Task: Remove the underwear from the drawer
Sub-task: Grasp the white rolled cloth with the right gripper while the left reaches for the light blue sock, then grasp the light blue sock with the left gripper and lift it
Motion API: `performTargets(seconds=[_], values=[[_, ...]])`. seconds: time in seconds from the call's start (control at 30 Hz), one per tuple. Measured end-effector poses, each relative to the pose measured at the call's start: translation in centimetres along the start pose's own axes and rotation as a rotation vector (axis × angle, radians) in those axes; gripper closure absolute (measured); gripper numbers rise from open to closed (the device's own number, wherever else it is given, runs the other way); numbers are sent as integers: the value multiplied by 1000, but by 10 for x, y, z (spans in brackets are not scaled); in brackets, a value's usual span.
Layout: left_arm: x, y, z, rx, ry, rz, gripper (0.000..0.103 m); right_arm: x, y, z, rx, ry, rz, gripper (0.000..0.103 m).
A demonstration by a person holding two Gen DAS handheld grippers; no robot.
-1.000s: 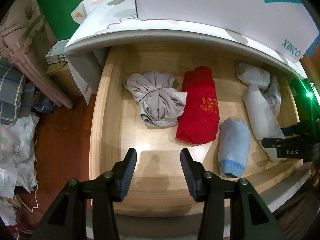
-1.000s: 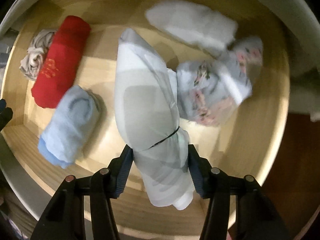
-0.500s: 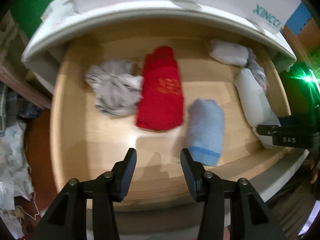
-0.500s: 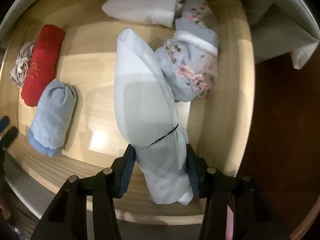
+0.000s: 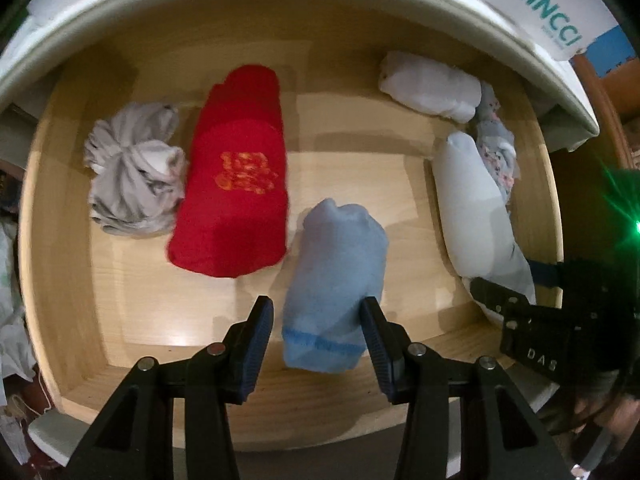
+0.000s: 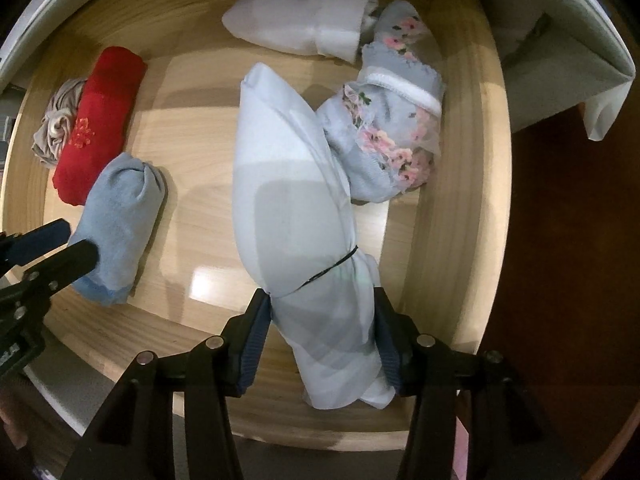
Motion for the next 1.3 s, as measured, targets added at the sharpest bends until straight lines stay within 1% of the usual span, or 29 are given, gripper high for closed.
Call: performTargets(seconds=[0.23,0.43,0.53,0.63,0.73,0.8,0.87,1.0,1.13,1.2,1.23,1.3], values=[[-20,-2,14,19,8,-75,56,-6,1,-7,3,-5,0,54],[-43,-5,29,40,-7,-139,53,-8,4,-10,0,-9,3,54],[-47,-9,29,78,-10,-147,53,-7,4,-10,1,-11,2,53],[-50,-10,28,69,-14,-155,53,-3,3,-10,3,-10,0,52],[-52,-12,32,55,-21,-143,55,-5,2,-8,2,-11,-2,52],[-55,-13,40,30,-36,-126,60,-6,2,-8,4,-10,-2,52],[-53,-18,41,15,-54,-102,63,-8,1,-8,5,-10,-3,52],[-47,-23,40,-23,-70,-83,68,-7,0,-8,6,-10,-2,51],[-38,-27,40,-53,-86,-54,69,-7,0,-8,7,-9,-2,51],[-32,-29,42,-64,-78,-39,69,-7,0,-7,7,-8,-2,51],[-30,-21,44,-68,-82,-31,69,-8,0,-8,9,-6,-2,51],[-23,-19,44,-82,-85,-17,69,-8,0,-8,10,-4,-2,51]])
Point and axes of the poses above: each gripper's, at about its wrist camera, not at the fingertips, and x roughly against the way its jaws point, z to its right, y to its underside, the point moved 5 cm from there along -x, roughly the way its jaws point, and after that the axes turned 7 degrees about z, right-handed, at the moved point
